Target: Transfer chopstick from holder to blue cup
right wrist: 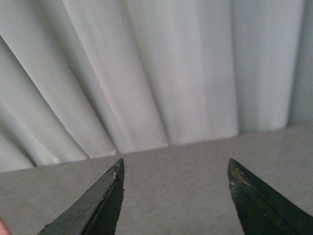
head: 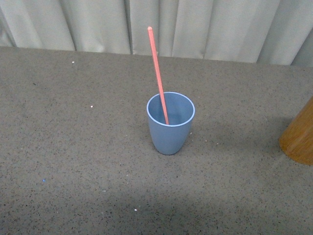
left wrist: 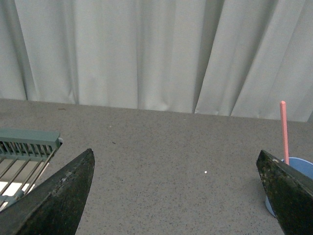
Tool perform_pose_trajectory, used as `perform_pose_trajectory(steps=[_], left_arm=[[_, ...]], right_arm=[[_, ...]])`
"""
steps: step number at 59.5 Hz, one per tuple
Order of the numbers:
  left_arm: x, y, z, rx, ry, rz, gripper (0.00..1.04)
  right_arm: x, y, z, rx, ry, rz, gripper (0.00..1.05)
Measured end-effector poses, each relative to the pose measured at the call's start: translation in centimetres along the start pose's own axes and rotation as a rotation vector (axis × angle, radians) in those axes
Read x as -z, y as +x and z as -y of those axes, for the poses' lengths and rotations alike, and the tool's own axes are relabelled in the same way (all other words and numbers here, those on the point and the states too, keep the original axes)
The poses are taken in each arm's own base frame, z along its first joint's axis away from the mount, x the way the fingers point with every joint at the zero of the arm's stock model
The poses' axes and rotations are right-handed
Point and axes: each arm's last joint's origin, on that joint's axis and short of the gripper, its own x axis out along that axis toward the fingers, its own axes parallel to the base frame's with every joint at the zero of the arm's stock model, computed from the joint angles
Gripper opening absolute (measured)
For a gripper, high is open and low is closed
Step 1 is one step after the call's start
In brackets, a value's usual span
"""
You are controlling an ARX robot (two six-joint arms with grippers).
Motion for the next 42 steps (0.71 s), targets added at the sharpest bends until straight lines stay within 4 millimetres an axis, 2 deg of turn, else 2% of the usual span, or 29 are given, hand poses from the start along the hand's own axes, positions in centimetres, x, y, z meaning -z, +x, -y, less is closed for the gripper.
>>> perform_pose_trajectory(steps=[7, 10, 20, 26, 42], left_arm=[[0.0, 0.0, 0.0, 0.000, 0.000, 0.000, 0.98], [0.0, 0.0, 0.0, 0.000, 0.000, 0.000, 0.98], [0.0, 0.0, 0.0, -0.002, 0.000, -0.001, 0.98], [0.0, 0.0, 0.0, 0.000, 0.000, 0.000, 0.98], [0.0, 0.0, 0.0, 0.000, 0.000, 0.000, 0.98]], right_arm=[[2.2, -5.6, 2.8, -0.017, -0.060, -0.115, 0.11], [2.5, -7.2, 3.4, 0.001, -0.063, -0.137, 0.02], [1.0, -11.2, 3.6, 0.005, -0.073, -0.064, 0.01], [0.7, -11.9, 3.5, 0.003, -0.074, -0.016, 0.01], [0.7, -12.0, 3.5, 0.003, -0.077, -0.009, 0.02]])
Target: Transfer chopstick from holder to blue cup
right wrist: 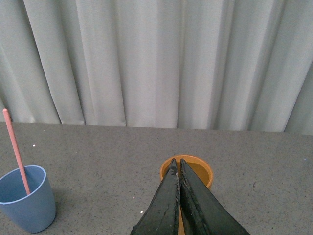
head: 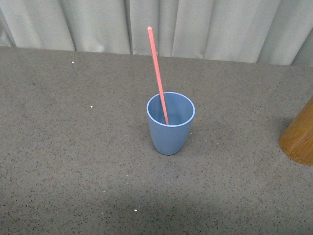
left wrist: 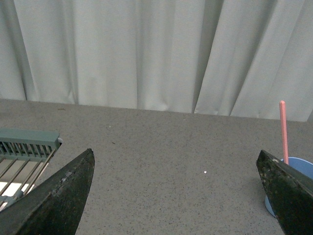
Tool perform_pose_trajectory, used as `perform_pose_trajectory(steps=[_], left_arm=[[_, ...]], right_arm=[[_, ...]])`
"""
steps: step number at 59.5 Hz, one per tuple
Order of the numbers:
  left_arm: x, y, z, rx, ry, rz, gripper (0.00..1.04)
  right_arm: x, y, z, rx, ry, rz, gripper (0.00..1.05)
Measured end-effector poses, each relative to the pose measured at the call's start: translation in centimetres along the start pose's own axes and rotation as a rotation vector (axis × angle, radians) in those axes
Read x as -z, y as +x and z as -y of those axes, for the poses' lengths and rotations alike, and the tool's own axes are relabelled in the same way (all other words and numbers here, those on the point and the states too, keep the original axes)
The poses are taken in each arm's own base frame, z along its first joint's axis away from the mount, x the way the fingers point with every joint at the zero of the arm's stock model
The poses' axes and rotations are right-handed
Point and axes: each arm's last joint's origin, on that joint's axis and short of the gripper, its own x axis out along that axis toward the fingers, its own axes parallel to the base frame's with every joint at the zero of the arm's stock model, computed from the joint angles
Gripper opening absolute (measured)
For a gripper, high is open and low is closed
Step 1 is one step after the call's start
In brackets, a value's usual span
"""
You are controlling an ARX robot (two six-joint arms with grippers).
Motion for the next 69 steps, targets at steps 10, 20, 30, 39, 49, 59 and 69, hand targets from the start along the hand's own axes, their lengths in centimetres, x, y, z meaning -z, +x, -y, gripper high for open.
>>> perform_pose_trajectory(steps=[10, 20, 30, 39, 49, 59, 69], left_arm=[[0.00, 0.00, 0.00, 0.000, 0.000, 0.000, 0.98], [0.00, 0.00, 0.00, 0.000, 0.000, 0.000, 0.98], [0.00, 0.00, 0.00, 0.000, 0.000, 0.000, 0.98], [0.00, 0.00, 0.00, 0.000, 0.000, 0.000, 0.98], [0.00, 0.00, 0.00, 0.000, 0.000, 0.000, 0.98], [0.00, 0.00, 0.00, 0.000, 0.000, 0.000, 0.98], [0.00, 0.00, 0.00, 0.000, 0.000, 0.000, 0.98]], right_arm=[[0.00, 0.00, 0.00, 0.000, 0.000, 0.000, 0.37], [0.00, 0.00, 0.00, 0.000, 0.000, 0.000, 0.73], [0.00, 0.00, 0.00, 0.000, 0.001, 0.000, 0.96], [0.00, 0.00, 0.00, 0.000, 0.001, 0.000, 0.95], [0.00, 0.00, 0.00, 0.000, 0.001, 0.000, 0.95], [0.00, 0.00, 0.00, 0.000, 0.001, 0.000, 0.95], [0.00, 0.00, 0.00, 0.000, 0.001, 0.000, 0.95]])
